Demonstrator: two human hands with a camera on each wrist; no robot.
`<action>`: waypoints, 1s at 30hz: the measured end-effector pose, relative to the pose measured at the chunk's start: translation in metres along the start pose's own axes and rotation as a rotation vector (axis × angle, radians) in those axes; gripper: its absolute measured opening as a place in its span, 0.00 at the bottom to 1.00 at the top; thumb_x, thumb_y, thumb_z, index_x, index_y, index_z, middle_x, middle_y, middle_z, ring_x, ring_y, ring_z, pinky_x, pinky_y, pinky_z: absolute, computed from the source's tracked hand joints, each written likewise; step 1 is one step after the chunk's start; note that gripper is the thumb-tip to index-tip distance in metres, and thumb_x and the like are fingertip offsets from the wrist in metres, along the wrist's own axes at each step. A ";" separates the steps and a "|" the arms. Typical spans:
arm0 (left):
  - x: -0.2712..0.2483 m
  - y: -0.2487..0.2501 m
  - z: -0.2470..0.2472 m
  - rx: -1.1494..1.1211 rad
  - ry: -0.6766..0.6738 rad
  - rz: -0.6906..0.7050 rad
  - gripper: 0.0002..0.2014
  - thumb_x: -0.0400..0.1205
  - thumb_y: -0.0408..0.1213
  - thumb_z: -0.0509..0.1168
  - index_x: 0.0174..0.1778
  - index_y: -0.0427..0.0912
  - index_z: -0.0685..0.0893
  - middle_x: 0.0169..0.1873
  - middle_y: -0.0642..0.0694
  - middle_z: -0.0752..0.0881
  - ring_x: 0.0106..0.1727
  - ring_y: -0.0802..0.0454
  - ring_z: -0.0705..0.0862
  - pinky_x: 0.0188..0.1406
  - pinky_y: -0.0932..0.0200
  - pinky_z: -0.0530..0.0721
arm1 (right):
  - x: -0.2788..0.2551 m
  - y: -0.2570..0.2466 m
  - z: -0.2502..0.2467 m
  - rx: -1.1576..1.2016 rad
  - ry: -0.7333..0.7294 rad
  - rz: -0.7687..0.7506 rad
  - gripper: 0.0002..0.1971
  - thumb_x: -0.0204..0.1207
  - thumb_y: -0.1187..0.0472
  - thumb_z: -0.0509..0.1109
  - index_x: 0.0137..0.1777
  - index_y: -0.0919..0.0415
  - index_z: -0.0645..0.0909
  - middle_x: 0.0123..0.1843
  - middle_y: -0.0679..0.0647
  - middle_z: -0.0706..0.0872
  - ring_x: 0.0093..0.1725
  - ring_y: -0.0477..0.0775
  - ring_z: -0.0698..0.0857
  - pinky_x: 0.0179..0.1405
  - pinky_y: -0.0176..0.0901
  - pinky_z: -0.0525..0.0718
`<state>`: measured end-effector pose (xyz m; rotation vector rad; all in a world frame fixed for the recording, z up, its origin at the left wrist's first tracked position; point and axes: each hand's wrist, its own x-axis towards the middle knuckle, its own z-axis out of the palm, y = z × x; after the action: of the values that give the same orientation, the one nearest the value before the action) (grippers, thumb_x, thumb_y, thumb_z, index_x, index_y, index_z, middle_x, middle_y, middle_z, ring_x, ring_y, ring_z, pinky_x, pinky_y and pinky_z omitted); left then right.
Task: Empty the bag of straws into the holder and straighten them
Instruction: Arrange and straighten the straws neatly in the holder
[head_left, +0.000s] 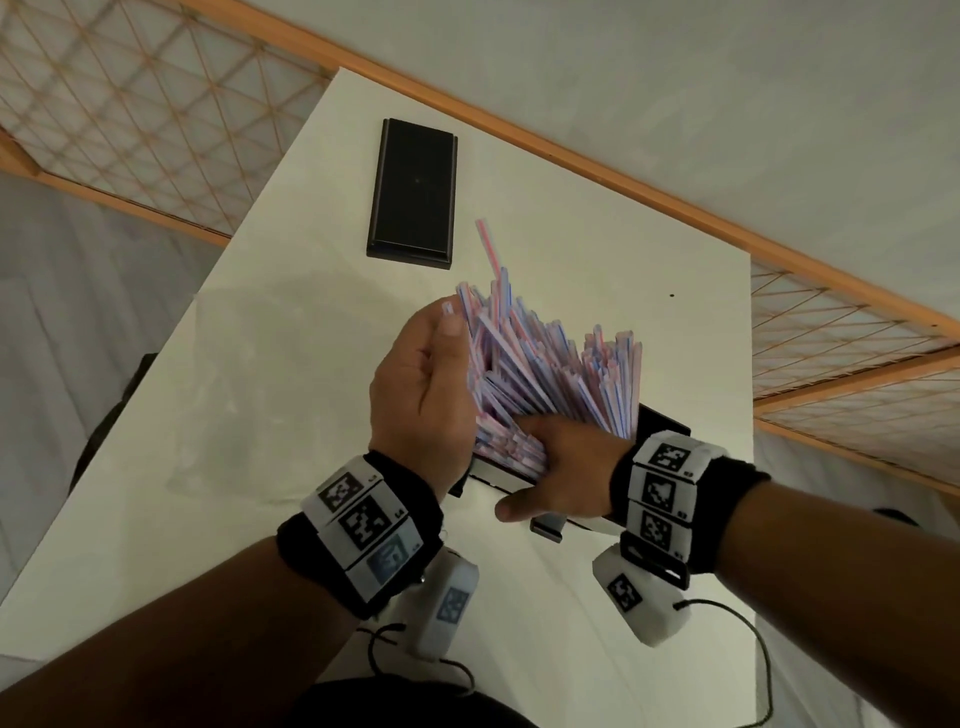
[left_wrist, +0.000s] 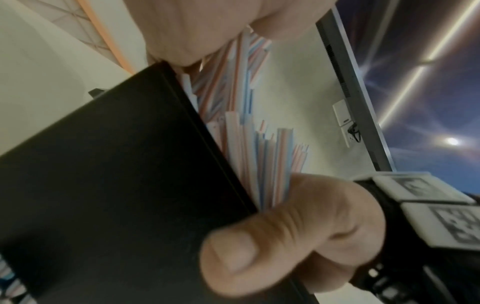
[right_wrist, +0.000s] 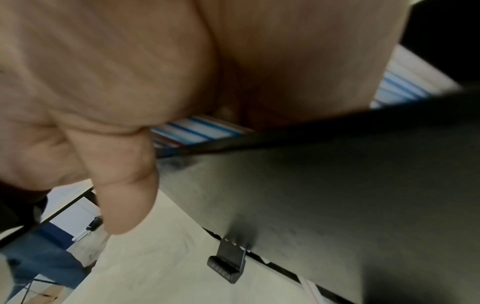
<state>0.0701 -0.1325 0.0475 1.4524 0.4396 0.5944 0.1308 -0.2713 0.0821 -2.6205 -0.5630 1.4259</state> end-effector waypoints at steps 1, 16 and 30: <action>-0.001 0.000 0.000 -0.001 -0.001 0.008 0.18 0.92 0.39 0.52 0.60 0.34 0.86 0.46 0.33 0.88 0.48 0.39 0.87 0.50 0.37 0.86 | 0.003 0.001 0.001 0.023 -0.015 0.001 0.49 0.68 0.41 0.81 0.85 0.50 0.59 0.84 0.47 0.67 0.81 0.52 0.68 0.78 0.44 0.68; 0.000 0.010 0.008 0.027 -0.023 -0.118 0.32 0.82 0.59 0.61 0.76 0.41 0.75 0.66 0.43 0.86 0.65 0.47 0.86 0.65 0.45 0.87 | 0.008 -0.001 -0.001 0.185 -0.023 -0.046 0.42 0.68 0.42 0.81 0.81 0.48 0.67 0.71 0.34 0.71 0.75 0.44 0.70 0.65 0.29 0.60; -0.001 0.005 0.002 0.313 -0.092 -0.168 0.43 0.73 0.38 0.82 0.81 0.48 0.66 0.70 0.57 0.78 0.68 0.52 0.84 0.69 0.47 0.84 | 0.007 0.001 0.013 -0.031 0.275 -0.046 0.35 0.54 0.18 0.68 0.32 0.54 0.76 0.24 0.48 0.78 0.27 0.48 0.79 0.36 0.46 0.78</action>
<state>0.0700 -0.1352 0.0521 1.7128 0.5948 0.3318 0.1240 -0.2704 0.0693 -2.7428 -0.6088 1.0258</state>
